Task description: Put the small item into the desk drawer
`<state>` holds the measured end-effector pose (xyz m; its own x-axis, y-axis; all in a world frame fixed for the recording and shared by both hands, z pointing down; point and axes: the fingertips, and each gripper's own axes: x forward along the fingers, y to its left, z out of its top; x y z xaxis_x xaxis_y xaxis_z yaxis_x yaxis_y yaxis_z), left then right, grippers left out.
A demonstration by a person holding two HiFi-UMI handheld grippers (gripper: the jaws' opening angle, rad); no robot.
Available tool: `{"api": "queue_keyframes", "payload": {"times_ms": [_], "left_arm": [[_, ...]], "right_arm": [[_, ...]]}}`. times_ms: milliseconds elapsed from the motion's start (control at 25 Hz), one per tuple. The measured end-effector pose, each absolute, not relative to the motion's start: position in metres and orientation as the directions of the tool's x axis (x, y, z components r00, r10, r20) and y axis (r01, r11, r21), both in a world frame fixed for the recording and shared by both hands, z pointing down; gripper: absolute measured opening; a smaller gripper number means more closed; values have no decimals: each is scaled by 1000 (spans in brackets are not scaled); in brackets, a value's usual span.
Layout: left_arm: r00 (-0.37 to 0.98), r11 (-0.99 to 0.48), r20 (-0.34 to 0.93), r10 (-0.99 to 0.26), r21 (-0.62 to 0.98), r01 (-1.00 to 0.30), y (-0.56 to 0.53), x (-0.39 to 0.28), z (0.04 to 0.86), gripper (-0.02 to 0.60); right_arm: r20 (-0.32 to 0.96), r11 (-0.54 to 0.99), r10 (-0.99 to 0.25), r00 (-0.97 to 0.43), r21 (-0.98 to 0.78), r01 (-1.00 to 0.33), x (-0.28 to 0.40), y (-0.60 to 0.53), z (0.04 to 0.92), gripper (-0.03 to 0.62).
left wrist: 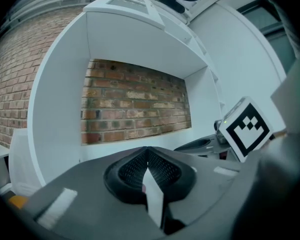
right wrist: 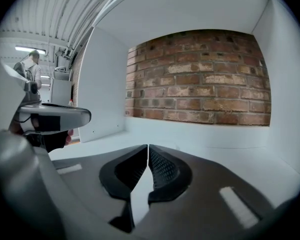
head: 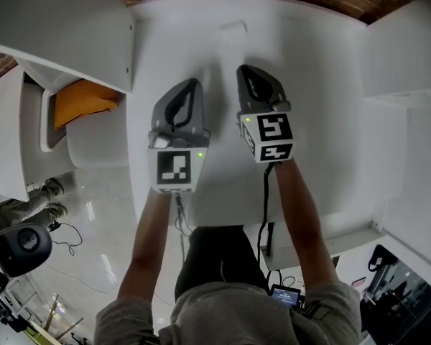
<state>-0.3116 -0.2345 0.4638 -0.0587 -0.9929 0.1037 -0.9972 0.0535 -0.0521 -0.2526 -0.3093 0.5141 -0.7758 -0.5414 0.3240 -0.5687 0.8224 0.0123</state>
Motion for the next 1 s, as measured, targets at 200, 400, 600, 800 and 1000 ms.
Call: {"api": "queue_keyframes", "payload": {"times_ms": [200,400,600,800,1000], "left_arm": [[-60,54,101,-993,-62,-997,-251,-320,474,12],[-54,45,108,-993,-80,-996,-265,-329,483,12],[-56,46,132,-990,-75,-996,-272,-335,492,12],[-64,55,120,-991,-75,-996,-278,-344,488,12],[-74,66,123,-990,-69,-995,-282,-353,491,12]], "right_arm": [[323,816,-548,-771,3,-578,-266,-327,526,28],[355,817,-535,-767,-16,-577,-276,-342,539,105],[386,821,-521,-761,-16,-570,-287,-354,544,183],[413,822,-523,-746,12,-570,-301,-367,547,224],[453,810,-517,-726,-15,-587,-309,-380,554,270]]}}
